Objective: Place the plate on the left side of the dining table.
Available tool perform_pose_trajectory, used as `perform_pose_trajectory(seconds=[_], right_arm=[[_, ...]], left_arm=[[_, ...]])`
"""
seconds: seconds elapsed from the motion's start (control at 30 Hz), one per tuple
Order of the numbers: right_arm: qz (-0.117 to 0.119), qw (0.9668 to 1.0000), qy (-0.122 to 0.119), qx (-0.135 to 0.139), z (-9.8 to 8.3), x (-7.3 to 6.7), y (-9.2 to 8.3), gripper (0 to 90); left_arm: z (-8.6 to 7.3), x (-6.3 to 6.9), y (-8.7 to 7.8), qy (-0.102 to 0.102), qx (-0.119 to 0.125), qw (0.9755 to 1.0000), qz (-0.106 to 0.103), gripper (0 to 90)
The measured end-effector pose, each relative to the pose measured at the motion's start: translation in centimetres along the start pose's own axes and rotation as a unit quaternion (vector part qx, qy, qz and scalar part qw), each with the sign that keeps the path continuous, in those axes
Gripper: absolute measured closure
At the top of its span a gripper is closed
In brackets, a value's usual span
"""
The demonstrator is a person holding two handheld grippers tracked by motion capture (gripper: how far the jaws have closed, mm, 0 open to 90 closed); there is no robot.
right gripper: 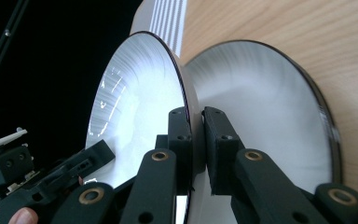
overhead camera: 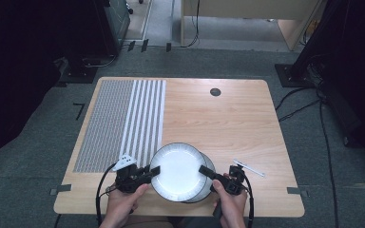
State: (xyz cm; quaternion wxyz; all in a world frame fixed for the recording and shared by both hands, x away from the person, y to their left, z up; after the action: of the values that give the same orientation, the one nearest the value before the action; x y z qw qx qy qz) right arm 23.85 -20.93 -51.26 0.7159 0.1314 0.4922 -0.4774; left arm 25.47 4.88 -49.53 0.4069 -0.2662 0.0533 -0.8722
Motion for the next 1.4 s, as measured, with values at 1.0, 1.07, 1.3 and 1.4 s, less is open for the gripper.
perform_pose_trajectory(seconds=[1.0,1.07,1.3,1.4], right_arm=[[0.029,0.9986,-0.031,-0.031,0.4,-9.0,11.6,83.0],[0.03,0.9985,-0.031,-0.034,0.4,-9.5,12.4,83.0],[0.027,0.9981,-0.026,-0.05,0.1,-10.8,16.0,82.9],[0.018,0.9979,-0.027,-0.056,0.2,-10.9,17.7,83.0]], left_arm=[[7.8,-9.0,-4.3,-0.025,0.055,0.9955,0.073,71.9],[8.2,-9.9,-4.5,-0.032,0.061,0.995,0.072,72.9],[9.3,-13.2,-4.4,-0.058,0.066,0.9925,0.085,74.3],[9.6,-14.7,-4.0,-0.067,0.058,0.9918,0.092,74.3]])
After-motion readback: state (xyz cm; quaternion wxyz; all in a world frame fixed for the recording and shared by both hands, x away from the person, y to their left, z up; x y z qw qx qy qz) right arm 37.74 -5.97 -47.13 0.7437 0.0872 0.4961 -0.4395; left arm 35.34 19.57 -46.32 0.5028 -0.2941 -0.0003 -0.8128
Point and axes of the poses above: each handheld gripper's, and its own axes: y roughly forward along the jaws, z roughly out of its top, x roughly to its right, the point moved 5 cm from there along y, roughly forward along the jaws, and after that the axes turned 15 degrees about x, right-handed, at the moved point
